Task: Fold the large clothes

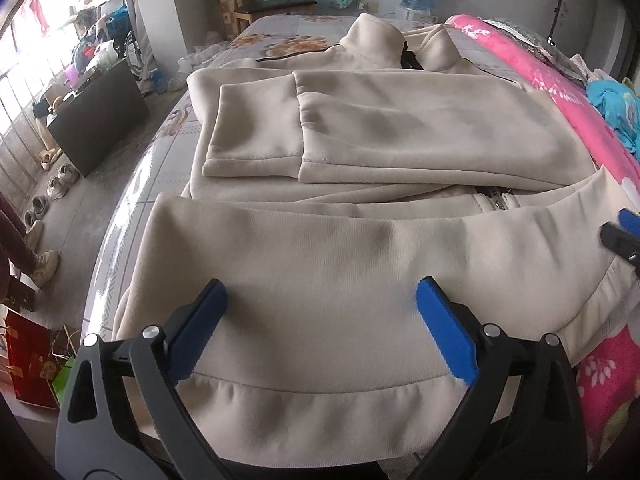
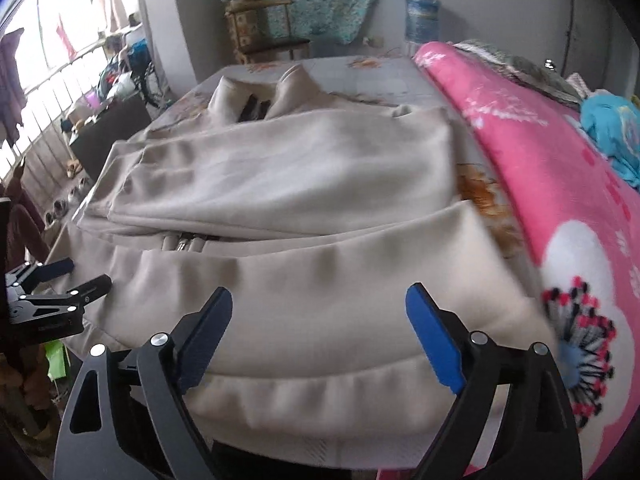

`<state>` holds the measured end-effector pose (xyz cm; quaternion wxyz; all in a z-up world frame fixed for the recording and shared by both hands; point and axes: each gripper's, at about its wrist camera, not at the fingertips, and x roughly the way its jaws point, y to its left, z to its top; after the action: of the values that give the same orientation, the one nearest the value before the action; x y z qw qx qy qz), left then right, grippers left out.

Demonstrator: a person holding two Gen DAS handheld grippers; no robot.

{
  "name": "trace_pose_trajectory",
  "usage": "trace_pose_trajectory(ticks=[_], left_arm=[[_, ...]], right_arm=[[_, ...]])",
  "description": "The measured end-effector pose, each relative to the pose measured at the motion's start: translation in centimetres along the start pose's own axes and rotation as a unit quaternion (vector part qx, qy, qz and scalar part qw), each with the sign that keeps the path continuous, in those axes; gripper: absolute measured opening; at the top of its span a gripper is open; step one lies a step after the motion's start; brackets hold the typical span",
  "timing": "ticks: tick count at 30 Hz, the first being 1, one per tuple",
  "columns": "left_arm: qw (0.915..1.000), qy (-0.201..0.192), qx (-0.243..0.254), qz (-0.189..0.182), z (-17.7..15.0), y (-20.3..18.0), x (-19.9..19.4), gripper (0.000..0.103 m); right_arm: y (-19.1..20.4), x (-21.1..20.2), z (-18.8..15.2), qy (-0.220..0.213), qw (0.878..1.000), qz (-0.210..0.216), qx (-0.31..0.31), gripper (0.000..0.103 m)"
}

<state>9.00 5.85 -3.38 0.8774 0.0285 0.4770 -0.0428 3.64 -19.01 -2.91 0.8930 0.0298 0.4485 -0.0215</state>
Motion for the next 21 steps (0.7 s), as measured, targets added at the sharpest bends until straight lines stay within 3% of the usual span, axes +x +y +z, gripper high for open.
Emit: trace_pose_trajectory(ticks=[2, 4, 9, 21], left_arm=[[1.0, -0.001, 0.0, 0.0, 0.0, 0.0, 0.1, 0.094], [1.0, -0.001, -0.001, 0.001, 0.0, -0.1, 0.1, 0.094], [1.0, -0.004, -0.001, 0.0, 0.0, 0.1, 0.2, 0.095], [1.0, -0.007, -0.002, -0.001, 0.0, 0.2, 0.2, 0.095]], right_arm=[[0.6, 2.3, -0.4, 0.041, 0.999, -0.022, -0.009, 0.094], [1.3, 2.1, -0.5, 0.024, 0.999, -0.04, -0.026, 0.097], [0.7, 2.0, -0.4, 0.04, 0.999, -0.023, -0.01, 0.097], [0.7, 2.0, -0.4, 0.045, 0.999, -0.03, -0.006, 0.097]])
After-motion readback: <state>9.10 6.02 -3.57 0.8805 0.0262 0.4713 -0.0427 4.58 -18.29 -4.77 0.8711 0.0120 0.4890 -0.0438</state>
